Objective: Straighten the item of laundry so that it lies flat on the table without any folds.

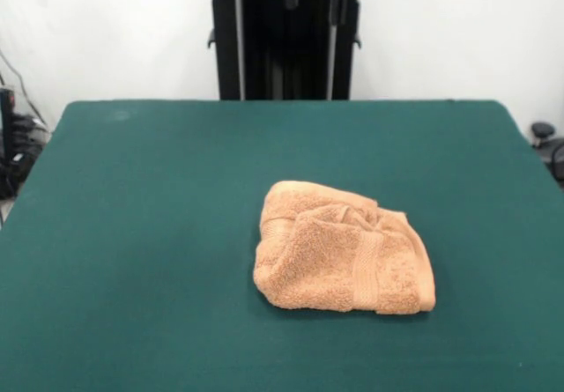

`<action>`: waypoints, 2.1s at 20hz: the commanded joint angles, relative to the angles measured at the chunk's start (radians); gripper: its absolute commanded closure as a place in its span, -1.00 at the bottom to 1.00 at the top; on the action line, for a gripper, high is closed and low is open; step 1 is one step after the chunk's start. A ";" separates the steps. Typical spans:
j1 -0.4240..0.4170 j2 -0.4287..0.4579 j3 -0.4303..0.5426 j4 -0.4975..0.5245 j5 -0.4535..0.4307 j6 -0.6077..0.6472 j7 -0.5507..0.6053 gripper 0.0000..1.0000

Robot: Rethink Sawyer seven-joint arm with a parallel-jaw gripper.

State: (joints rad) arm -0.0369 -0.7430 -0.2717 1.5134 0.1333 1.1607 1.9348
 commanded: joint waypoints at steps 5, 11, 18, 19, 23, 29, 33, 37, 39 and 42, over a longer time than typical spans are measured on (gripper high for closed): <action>0.024 0.190 0.154 -0.112 -0.015 0.006 0.106 -1.00; 0.036 0.264 0.139 -0.177 -0.017 -0.007 0.145 -1.00; 0.050 0.337 0.123 -0.239 -0.001 -0.026 0.183 -1.00; 0.053 0.344 0.120 -0.248 0.003 -0.021 0.189 -1.00; 0.059 0.381 0.114 -0.309 0.016 0.018 0.215 -1.00; 0.076 0.443 0.094 -0.428 0.032 0.109 0.269 -1.00; 0.089 0.445 0.078 -0.462 0.040 0.172 0.291 -1.00; 0.111 0.382 0.051 -0.433 0.033 0.146 0.275 -1.00; 0.119 0.350 0.041 -0.422 0.030 0.148 0.269 -1.00; 0.126 0.303 0.033 -0.389 0.032 0.136 0.256 -1.00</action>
State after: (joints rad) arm 0.0492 -0.3556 -0.2507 1.1029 0.1345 1.2329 1.9366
